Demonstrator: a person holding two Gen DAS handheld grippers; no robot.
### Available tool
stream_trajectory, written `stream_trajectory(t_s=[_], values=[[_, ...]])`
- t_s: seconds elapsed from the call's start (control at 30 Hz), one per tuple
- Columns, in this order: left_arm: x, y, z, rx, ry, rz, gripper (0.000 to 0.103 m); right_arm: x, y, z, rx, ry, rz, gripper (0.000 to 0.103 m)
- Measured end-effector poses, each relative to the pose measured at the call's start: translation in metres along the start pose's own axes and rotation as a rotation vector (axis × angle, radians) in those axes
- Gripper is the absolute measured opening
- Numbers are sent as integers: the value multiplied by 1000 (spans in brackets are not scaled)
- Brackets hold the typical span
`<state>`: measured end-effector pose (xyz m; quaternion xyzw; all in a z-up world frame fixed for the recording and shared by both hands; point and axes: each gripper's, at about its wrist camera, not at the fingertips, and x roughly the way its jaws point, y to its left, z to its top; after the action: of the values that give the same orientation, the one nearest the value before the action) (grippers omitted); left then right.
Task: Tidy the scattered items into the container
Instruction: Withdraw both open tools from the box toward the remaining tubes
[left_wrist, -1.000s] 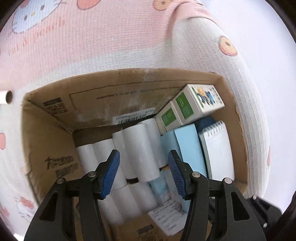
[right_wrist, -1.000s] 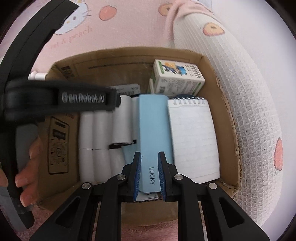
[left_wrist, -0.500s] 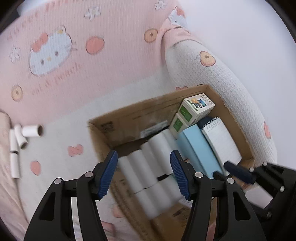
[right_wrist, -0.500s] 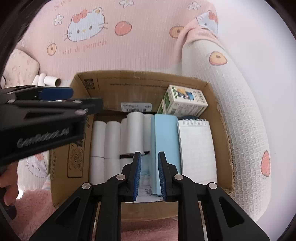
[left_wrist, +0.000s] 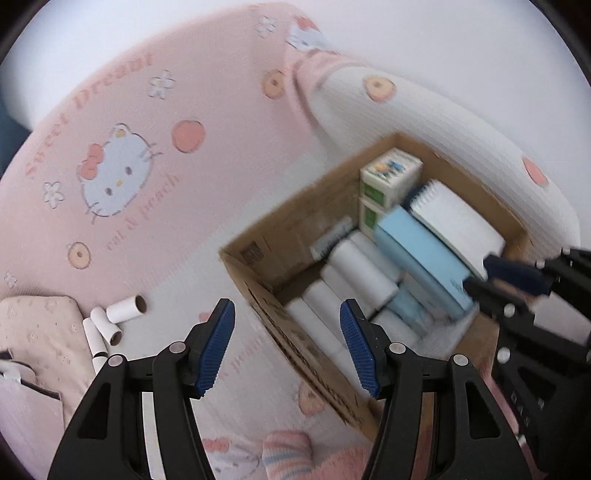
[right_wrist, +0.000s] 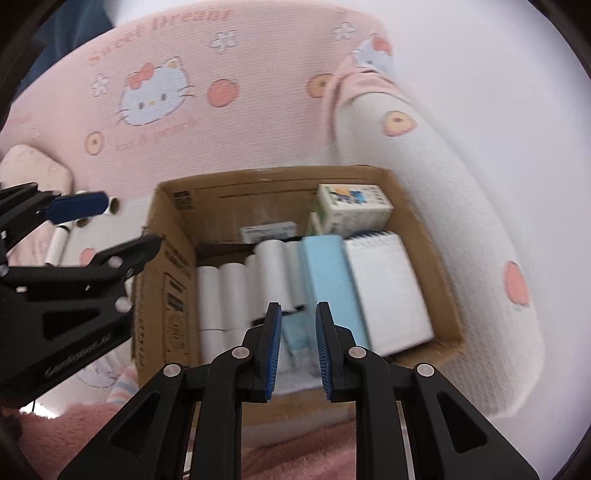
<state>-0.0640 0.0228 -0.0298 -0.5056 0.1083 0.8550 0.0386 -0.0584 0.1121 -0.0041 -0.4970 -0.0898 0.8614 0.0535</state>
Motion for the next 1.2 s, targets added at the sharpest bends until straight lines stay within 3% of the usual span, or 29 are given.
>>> stream_trajectory(t_s=[0.07,0.13,0.2,0.33,0.53,0.67,0.9,1.2], values=[[-4,-4,-1,42,3,30,63,-6,-1,-4,17,-10,4,18],[-6,-8,1,80,-10,95,63,-9,-3,-4,53,-23,-4,34],[-14,-9,0,103,-36,135,64,-13,-2,-4,87,-46,-40,59],[-24,-4,-2,114,-43,94,64,-18,7,0,93,-57,-66,60],[-31,11,-7,127,-35,192,64,-24,22,1,70,-65,-37,63],[-37,25,-9,111,-35,165,64,-25,27,2,87,-54,-37,63],[-47,48,-15,46,-41,221,64,-32,39,6,90,-69,2,64],[-49,49,-22,48,-33,207,64,-40,49,9,80,-90,-3,64]])
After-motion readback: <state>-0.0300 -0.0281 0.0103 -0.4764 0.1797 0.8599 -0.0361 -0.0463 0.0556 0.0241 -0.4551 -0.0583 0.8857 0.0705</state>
